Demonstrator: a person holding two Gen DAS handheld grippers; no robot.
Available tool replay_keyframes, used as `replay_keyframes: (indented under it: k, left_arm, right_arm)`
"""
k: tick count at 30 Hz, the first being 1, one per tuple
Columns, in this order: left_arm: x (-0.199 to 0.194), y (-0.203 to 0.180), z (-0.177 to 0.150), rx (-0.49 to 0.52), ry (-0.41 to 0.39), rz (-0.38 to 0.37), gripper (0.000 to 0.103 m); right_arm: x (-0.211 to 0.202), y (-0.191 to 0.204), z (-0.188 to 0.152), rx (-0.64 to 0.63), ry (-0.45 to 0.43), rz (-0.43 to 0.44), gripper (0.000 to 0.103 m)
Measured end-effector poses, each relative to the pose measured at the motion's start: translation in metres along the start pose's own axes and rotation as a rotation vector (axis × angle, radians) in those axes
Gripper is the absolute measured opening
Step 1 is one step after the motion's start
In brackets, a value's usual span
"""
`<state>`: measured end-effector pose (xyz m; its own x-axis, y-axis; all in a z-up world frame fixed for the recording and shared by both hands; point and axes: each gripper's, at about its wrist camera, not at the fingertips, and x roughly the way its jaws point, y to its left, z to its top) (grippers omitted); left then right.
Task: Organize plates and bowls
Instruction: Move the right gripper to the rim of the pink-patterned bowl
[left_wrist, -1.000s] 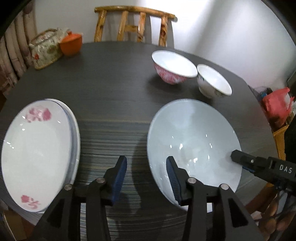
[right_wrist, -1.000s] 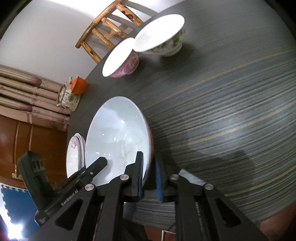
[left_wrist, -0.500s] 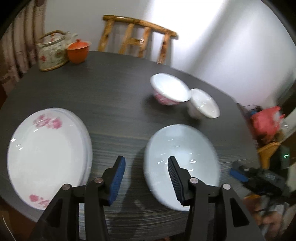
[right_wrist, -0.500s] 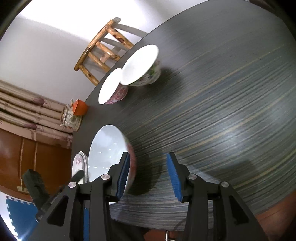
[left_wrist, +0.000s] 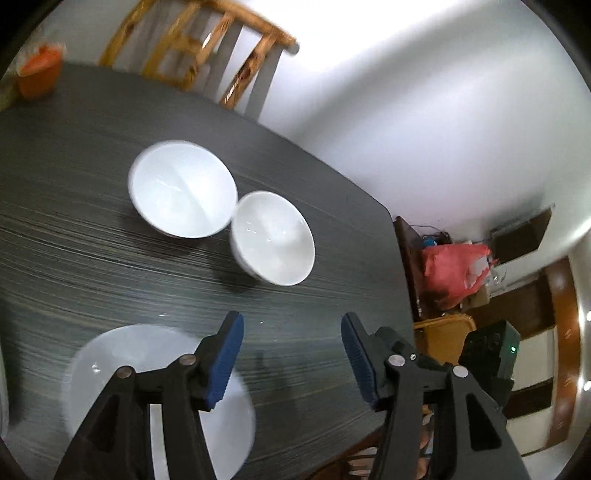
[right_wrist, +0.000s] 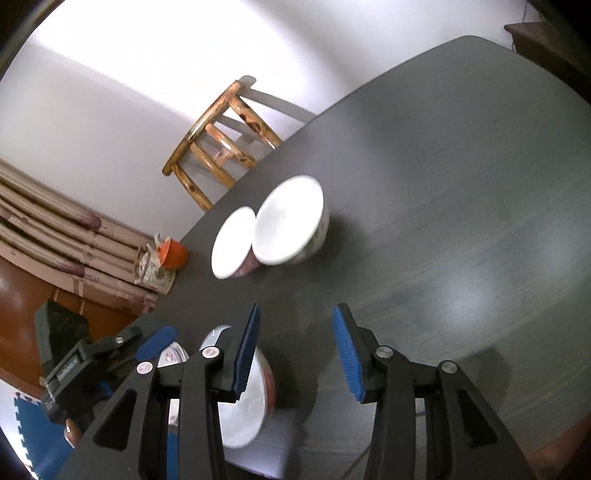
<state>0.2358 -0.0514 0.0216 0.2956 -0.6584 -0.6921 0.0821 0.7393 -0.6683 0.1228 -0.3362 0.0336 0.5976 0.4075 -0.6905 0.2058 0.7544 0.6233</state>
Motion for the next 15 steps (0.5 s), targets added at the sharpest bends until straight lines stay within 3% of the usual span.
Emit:
replay_keyframes:
  k: [2, 6, 12, 15]
  left_arm:
    - [0.021, 0.004, 0.011, -0.067, 0.035, 0.019, 0.056]
    - [0.043, 0.020, 0.020, -0.200, 0.035, -0.018, 0.056]
    - [0.065, 0.028, 0.026, -0.259, 0.021, 0.003, 0.056]
    - [0.075, 0.032, 0.027, -0.284, 0.009, 0.010, 0.056]
  right_arm:
    - [0.004, 0.001, 0.016, -0.008, 0.000, -0.006, 0.040]
    - [0.022, 0.003, 0.046, -0.034, 0.033, -0.021, 0.040]
    - [0.056, -0.004, 0.071, -0.043, 0.089, -0.071, 0.040]
    - [0.073, -0.009, 0.079, -0.030, 0.124, -0.053, 0.040]
